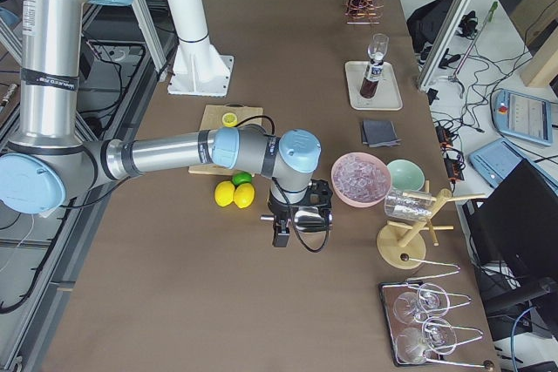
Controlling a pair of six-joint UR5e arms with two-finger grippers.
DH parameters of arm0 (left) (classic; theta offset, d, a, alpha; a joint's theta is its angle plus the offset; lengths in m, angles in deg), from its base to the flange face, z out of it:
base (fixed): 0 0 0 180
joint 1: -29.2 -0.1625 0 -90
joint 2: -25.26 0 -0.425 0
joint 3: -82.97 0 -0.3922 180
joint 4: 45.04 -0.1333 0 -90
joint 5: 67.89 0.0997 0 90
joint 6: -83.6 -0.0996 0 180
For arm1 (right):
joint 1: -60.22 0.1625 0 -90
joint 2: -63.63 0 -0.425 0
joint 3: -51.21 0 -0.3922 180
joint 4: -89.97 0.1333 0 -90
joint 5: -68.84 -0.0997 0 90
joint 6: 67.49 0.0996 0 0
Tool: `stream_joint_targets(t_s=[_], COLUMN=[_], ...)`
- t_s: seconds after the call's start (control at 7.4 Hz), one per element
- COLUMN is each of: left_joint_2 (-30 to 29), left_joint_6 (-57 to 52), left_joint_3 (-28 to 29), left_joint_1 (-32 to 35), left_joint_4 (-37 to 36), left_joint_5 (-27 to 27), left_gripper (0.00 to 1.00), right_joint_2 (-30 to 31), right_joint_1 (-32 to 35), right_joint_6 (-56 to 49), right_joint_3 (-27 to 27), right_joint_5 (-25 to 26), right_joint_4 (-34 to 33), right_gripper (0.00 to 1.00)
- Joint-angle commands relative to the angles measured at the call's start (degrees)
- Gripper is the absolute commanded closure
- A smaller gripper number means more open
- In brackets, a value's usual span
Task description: Take tea from basket to plate
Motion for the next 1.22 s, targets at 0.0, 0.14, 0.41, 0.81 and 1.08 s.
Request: stream_joint_targets(t_s=[0.0, 0.14, 0.41, 0.81, 1.08], left_joint_2=[4.9, 6.3, 10.2, 15.8, 15.6], left_joint_6=[21.2, 31.2, 46.2, 46.2, 46.3], left_joint_3=[-0.4, -0.6, -4.1, -3.5, -4.0], left_joint_1=[2.3, 4.6, 4.8, -0.8, -4.9], left_joint_4=[0.4, 0.6, 0.5, 0.4, 2.0], left_joint_5=[-1.2, -1.3, -1.3, -0.3, 9.6], left_gripper=[0.02, 0.02, 0.02, 0.02, 0.02], right_joint_2=[-0.1, -0.2, -0.4, -0.8, -1.4], right_joint_1=[0.0, 0.1, 1.8, 0.3, 1.0], right_joint_6=[-0.7, -0.9, -1.1, -1.2, -1.2], right_joint_3=[0.7, 0.5, 1.1, 1.1, 1.0], right_joint_5=[-0.1, 0.0, -0.7, -0.4, -0.7], right_joint_4=[0.1, -0.1, -0.4, -0.5, -1.1], right_gripper=[0.0, 0.0, 0.0, 0.0, 0.0])
